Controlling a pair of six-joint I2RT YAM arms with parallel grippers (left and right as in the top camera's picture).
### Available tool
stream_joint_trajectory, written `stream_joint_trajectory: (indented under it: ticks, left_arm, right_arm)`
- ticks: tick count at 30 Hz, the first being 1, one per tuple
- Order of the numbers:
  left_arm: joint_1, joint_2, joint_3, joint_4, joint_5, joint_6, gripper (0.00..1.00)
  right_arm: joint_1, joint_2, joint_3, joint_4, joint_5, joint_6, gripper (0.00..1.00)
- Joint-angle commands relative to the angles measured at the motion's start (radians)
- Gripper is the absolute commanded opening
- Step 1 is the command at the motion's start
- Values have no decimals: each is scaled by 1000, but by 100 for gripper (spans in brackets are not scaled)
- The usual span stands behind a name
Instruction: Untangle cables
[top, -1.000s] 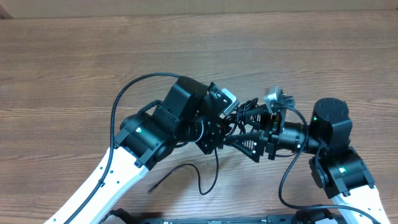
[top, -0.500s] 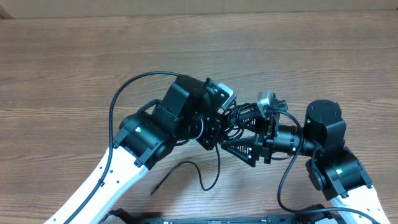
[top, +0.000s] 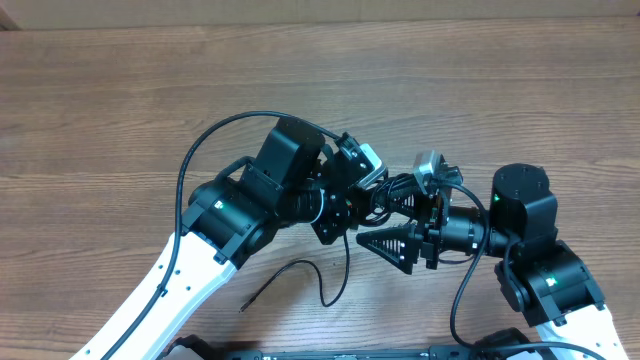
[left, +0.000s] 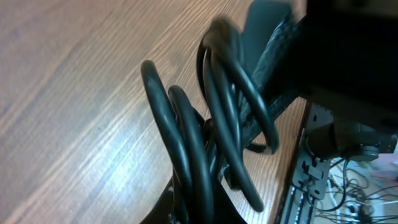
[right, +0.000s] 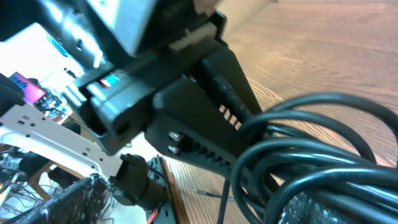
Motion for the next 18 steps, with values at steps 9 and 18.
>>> stream_joint_trajectory:
  ticks: [9,18]
  left_arm:
    - [-8,-74,29,77,29,86,4]
    - [-8,-74,29,90,-131,55,4]
  right_arm:
    - [17,21,-9,-32,-124,-54,82]
    - [17,20,-9,-32,-216,-58,75]
